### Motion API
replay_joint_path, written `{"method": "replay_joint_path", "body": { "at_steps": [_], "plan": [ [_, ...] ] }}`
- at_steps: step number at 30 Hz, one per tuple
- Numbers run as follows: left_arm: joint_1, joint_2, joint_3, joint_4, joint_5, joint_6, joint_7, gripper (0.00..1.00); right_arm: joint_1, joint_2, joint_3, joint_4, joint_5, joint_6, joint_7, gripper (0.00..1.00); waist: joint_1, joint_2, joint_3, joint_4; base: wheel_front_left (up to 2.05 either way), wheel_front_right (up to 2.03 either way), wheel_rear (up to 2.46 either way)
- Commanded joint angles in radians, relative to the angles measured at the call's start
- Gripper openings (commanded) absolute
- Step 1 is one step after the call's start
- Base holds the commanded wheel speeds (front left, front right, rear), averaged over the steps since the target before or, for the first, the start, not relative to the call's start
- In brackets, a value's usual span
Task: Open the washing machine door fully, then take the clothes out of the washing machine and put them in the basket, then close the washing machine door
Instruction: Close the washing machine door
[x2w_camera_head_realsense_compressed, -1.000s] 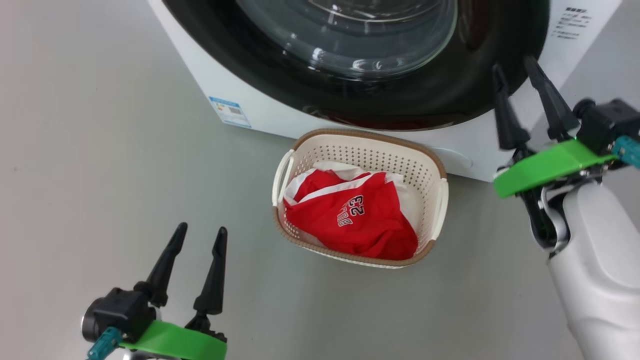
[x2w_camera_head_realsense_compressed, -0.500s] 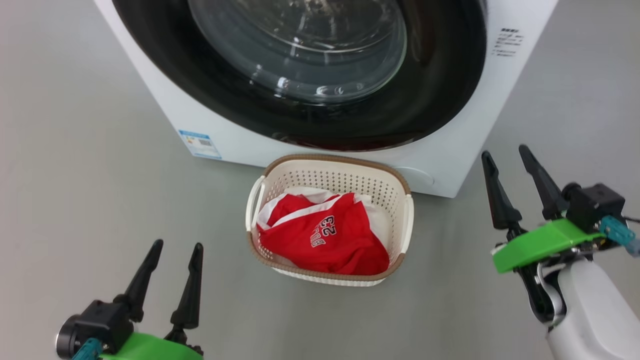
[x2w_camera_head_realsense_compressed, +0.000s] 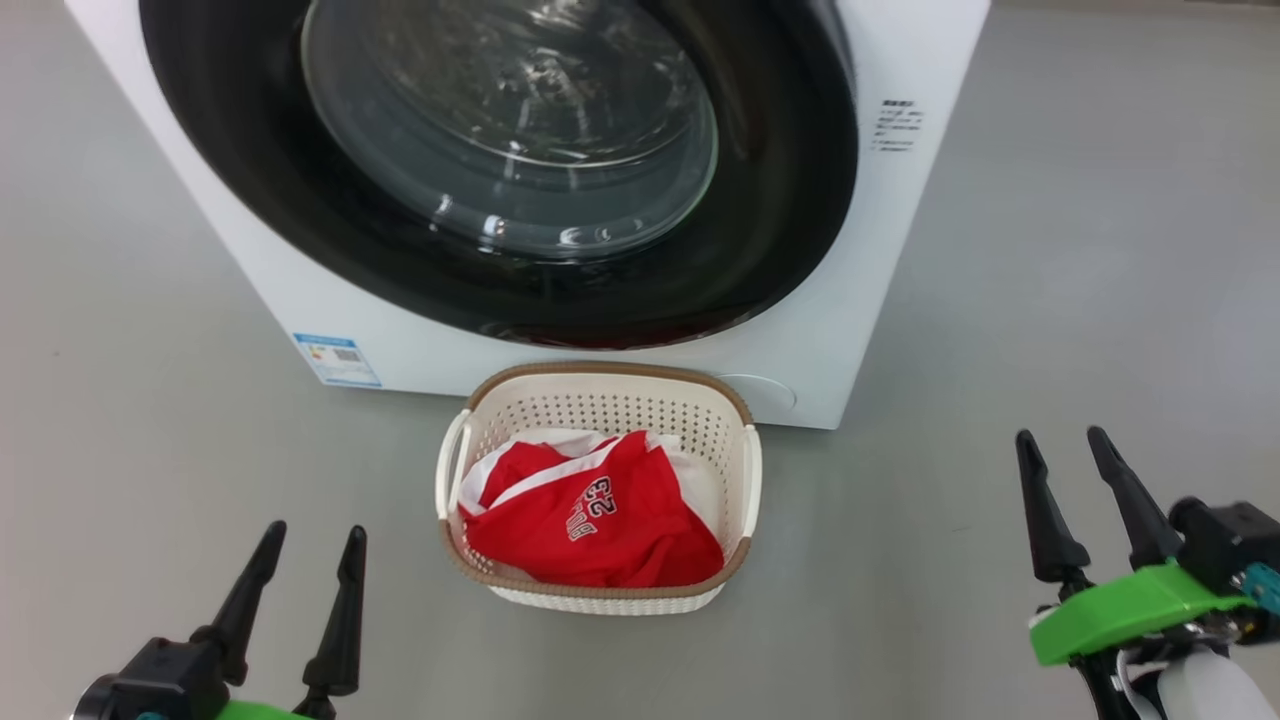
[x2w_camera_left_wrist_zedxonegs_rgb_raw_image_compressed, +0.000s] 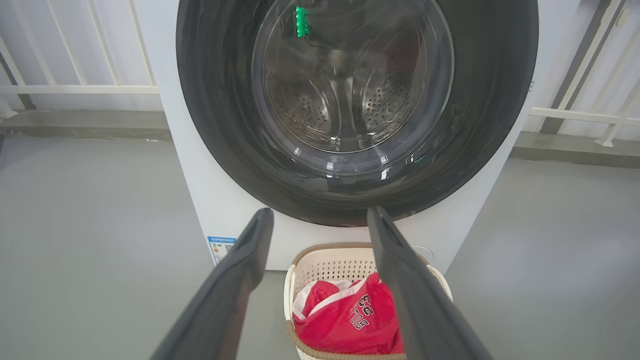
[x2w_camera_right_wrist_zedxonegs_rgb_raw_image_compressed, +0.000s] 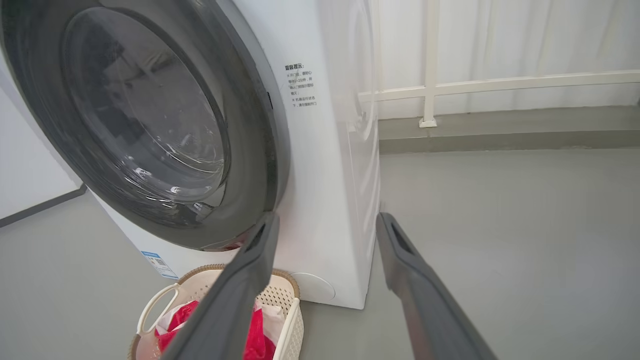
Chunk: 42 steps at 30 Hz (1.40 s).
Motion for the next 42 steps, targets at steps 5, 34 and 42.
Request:
{"method": "replay_joint_path", "body": {
  "at_steps": [5,34,42],
  "plan": [
    [0.003,0.033,0.050,-0.034,0.008,-0.006,-0.005,1.00,0.052,0.000,-0.024,-0.049,0.003,-0.001,-0.006,1.00,0.0000,0.0000,-0.025,-0.042,0.00,0.00,0.00],
    [0.090,0.024,0.115,-0.085,0.006,-0.006,-0.005,1.00,0.210,0.025,-0.093,-0.114,0.004,-0.001,-0.006,1.00,0.0000,0.0000,-0.073,-0.121,0.00,0.00,0.00],
    [0.095,0.020,0.122,-0.090,0.012,-0.006,-0.005,1.00,0.209,0.030,-0.098,-0.114,0.001,-0.001,-0.006,1.00,0.0000,0.0000,-0.075,-0.120,0.00,0.00,0.00]
  ]
}}
